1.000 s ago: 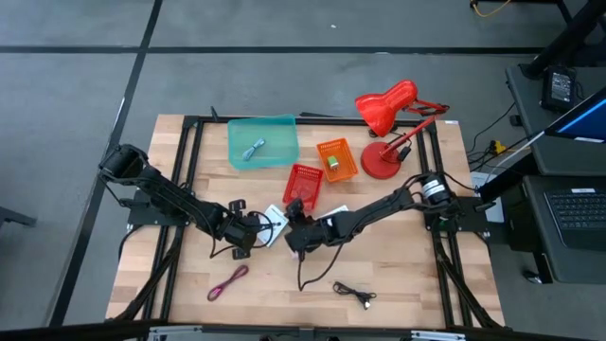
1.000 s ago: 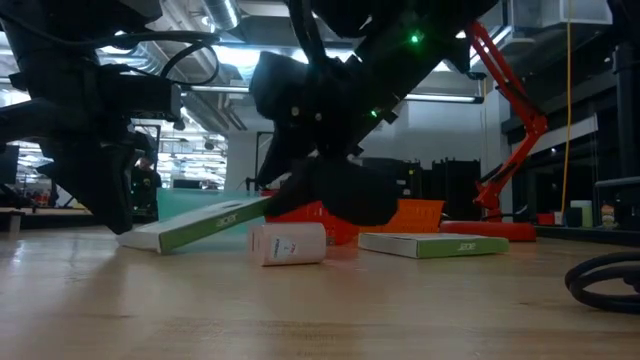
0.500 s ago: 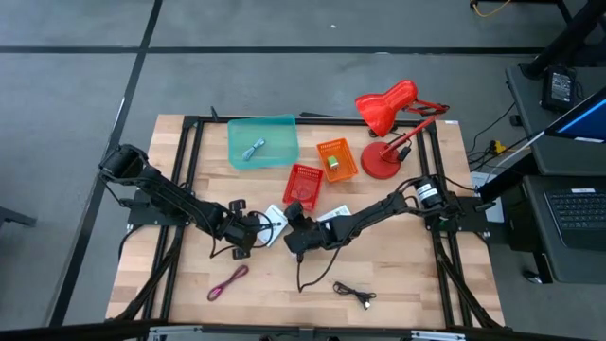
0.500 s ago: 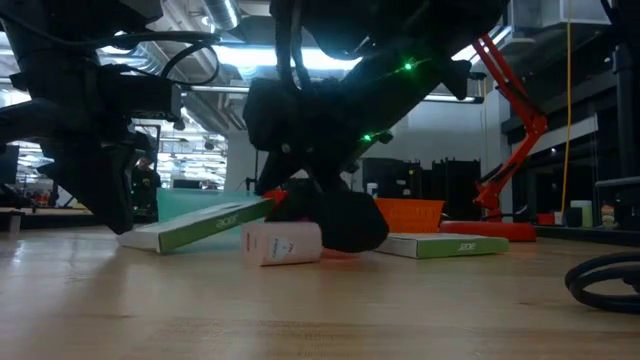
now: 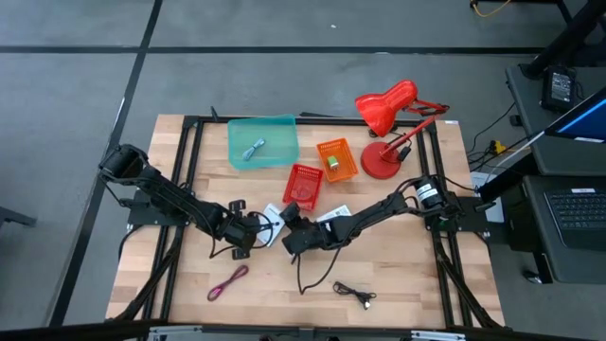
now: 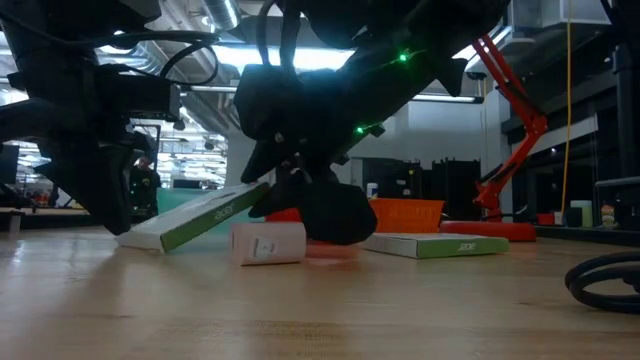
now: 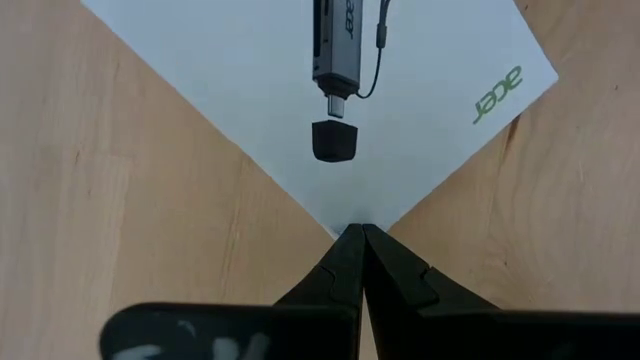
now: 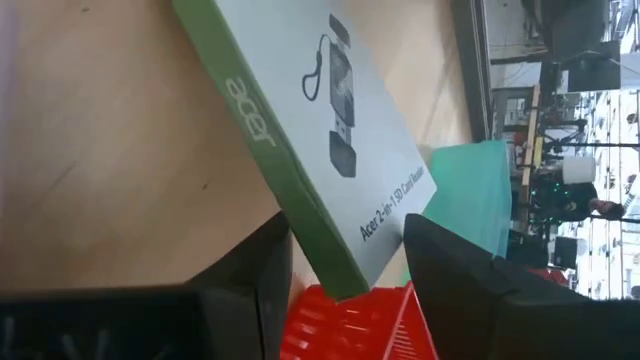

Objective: Pick and place items into bin
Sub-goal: Put the left card reader box into the red bin

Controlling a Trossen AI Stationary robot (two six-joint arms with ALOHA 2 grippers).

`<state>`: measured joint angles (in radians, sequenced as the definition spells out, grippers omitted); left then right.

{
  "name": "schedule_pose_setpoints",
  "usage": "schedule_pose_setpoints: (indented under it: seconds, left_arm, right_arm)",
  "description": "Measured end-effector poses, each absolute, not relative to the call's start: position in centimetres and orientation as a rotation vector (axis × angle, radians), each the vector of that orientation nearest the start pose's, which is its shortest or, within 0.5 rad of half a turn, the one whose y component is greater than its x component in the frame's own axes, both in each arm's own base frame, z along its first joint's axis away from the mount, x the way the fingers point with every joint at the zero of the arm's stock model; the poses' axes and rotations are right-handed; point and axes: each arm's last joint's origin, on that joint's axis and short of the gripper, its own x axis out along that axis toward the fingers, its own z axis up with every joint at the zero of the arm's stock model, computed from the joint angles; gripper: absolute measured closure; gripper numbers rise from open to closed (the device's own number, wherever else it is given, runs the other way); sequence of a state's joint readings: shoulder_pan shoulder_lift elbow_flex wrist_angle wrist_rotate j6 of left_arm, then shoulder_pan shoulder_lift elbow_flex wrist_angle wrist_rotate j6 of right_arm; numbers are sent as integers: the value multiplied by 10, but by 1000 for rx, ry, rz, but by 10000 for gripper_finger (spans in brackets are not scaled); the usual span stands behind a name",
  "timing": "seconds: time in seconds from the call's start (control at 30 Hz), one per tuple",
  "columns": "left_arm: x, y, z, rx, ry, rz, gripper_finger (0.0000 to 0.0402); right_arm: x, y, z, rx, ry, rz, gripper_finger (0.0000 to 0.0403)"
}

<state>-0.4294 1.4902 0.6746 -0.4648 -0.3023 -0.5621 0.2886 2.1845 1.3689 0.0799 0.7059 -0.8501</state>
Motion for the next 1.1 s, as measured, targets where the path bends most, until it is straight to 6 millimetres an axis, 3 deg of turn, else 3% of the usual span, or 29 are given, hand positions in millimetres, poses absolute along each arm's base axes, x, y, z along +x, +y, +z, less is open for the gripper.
schedule_pose_setpoints:
  seconds: [0.27,0.7,1.1]
  left_arm:
    - [220,-91,138,-35,1167,225,398]
    - [217,-90,144,21,1150,197,398]
    - [209,-89,175,81,1009,131,400]
  right_arm:
    - [437,110,121,-1154,796,-76,245]
    - [436,112,121,-1146,794,-37,383]
    - [432,115,120,-1186,838,-90,386]
